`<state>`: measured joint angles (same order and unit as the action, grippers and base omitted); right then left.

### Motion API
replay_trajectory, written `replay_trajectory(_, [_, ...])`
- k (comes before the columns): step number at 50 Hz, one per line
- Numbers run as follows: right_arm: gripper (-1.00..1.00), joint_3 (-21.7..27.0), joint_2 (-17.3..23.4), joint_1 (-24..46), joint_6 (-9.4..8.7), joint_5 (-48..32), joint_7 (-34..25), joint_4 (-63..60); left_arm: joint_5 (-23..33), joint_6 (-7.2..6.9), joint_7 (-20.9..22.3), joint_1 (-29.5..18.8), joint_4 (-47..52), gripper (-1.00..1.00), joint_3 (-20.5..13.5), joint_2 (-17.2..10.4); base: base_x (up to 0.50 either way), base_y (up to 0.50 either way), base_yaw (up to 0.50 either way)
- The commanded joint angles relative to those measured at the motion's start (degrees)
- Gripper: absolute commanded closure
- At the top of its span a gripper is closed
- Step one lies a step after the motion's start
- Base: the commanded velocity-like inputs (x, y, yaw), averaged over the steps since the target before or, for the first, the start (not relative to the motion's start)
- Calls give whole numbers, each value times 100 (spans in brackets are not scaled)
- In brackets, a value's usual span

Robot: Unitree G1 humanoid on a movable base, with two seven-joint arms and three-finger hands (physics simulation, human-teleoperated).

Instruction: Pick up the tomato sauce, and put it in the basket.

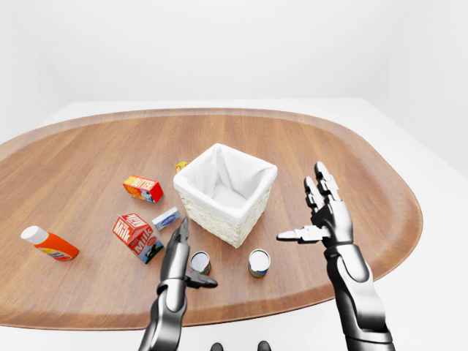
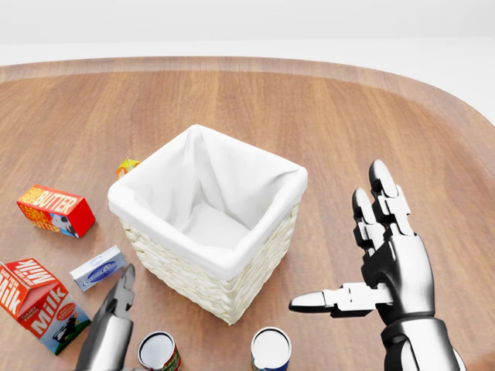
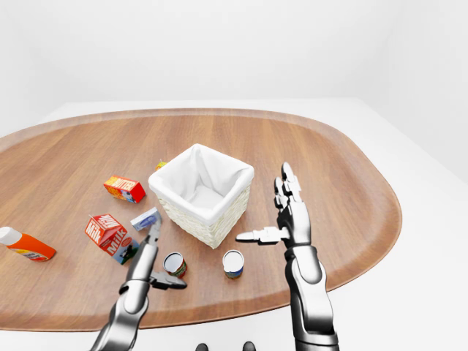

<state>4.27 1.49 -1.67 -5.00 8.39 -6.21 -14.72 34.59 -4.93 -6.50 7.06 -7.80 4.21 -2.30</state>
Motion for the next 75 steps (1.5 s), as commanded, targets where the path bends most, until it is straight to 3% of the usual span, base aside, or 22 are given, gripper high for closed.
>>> replay_trajectory(1, [-100,-2,-1,-11,0,-5,-5,2,-59,114,-190,-173,-551,-98,-7,-18,0,0,0])
replay_trajectory(3, [-100,-4,-1,-14,0,-4,-10,3,-68,148,-203,-187,-602,-98,-15,-20,0,0,0])
replay_trajectory(7, [-100,-2,-1,0,0,-6,-6,28,-53,2,-97,-126,-375,-98,-15,-4,0,0,0])
replay_trajectory(14, [-100,-9,-3,-7,0,-12,-5,16,-75,19,-101,-141,-434,-98,-29,-8,0,0,0])
replay_trajectory(17, [-100,-4,-1,0,0,-6,-2,15,-92,85,-140,-172,-556,-98,-38,-19,0,0,0])
replay_trajectory(18, [-100,-4,-1,0,0,-6,-3,15,-125,239,-237,-244,-813,-98,-56,-34,0,0,0])
replay_trajectory(19, [-100,-5,-2,-1,0,-7,-2,15,-132,276,-260,-265,-883,-98,-62,-37,0,0,0])
replay_trajectory(34, [-100,-12,-4,-11,0,-15,-6,15,-198,466,-360,-442,-1337,-97,-124,-62,0,0,0])
replay_trajectory(36, [-100,-11,-3,-11,0,-12,-7,8,-188,337,-273,-416,-1169,-98,-125,-55,0,0,0])
replay_trajectory(37, [-100,-10,-3,-8,0,-12,-7,14,-207,462,-354,-475,-1384,-98,-132,-66,0,0,0])
replay_trajectory(41, [-100,-12,-3,-14,0,-12,-8,5,-218,512,-386,-510,-1489,-98,-146,-77,0,0,0])
replay_trajectory(42, [-100,-12,-3,-17,0,-13,-8,1,-205,402,-316,-461,-1311,-98,-143,-68,0,0,0])
replay_trajectory(43, [-100,-13,-4,-17,0,-15,-9,7,-215,450,-346,-476,-1382,-97,-149,-74,0,0,0])
replay_trajectory(45, [-100,-13,-4,-17,0,-15,-11,16,-203,324,-264,-425,-1188,-97,-149,-65,0,0,0])
replay_trajectory(50, [-100,-16,-6,-24,0,-20,-15,23,-236,530,-401,-550,-1575,-97,-168,-88,0,0,0])
replay_trajectory(53, [-100,-16,-5,-27,0,-15,-14,0,-243,520,-395,-570,-1596,-98,-175,-90,0,0,0])
replay_trajectory(56, [-100,-15,-6,-20,0,-15,-11,2,-229,392,-316,-542,-1437,-97,-169,-79,0,0,0])
replay_trajectory(58, [-100,-11,-4,-20,0,-12,-10,-7,-243,470,-366,-595,-1601,-98,-176,-90,0,0,0])
replay_trajectory(62, [-100,-10,-5,-11,0,-13,-9,13,-246,443,-354,-631,-1621,-97,-180,-90,0,0,0])
replay_trajectory(66, [-100,-11,-6,-4,0,-17,-7,37,-277,645,-483,-755,-1988,-97,-197,-113,0,0,0])
replay_trajectory(74, [-100,-24,-9,-36,0,-28,-23,41,-273,572,-450,-788,-1964,-97,-204,-115,0,0,0])
replay_trajectory(75, [-100,-23,-10,-35,0,-28,-23,48,-279,635,-491,-820,-2073,-97,-204,-119,0,0,0])
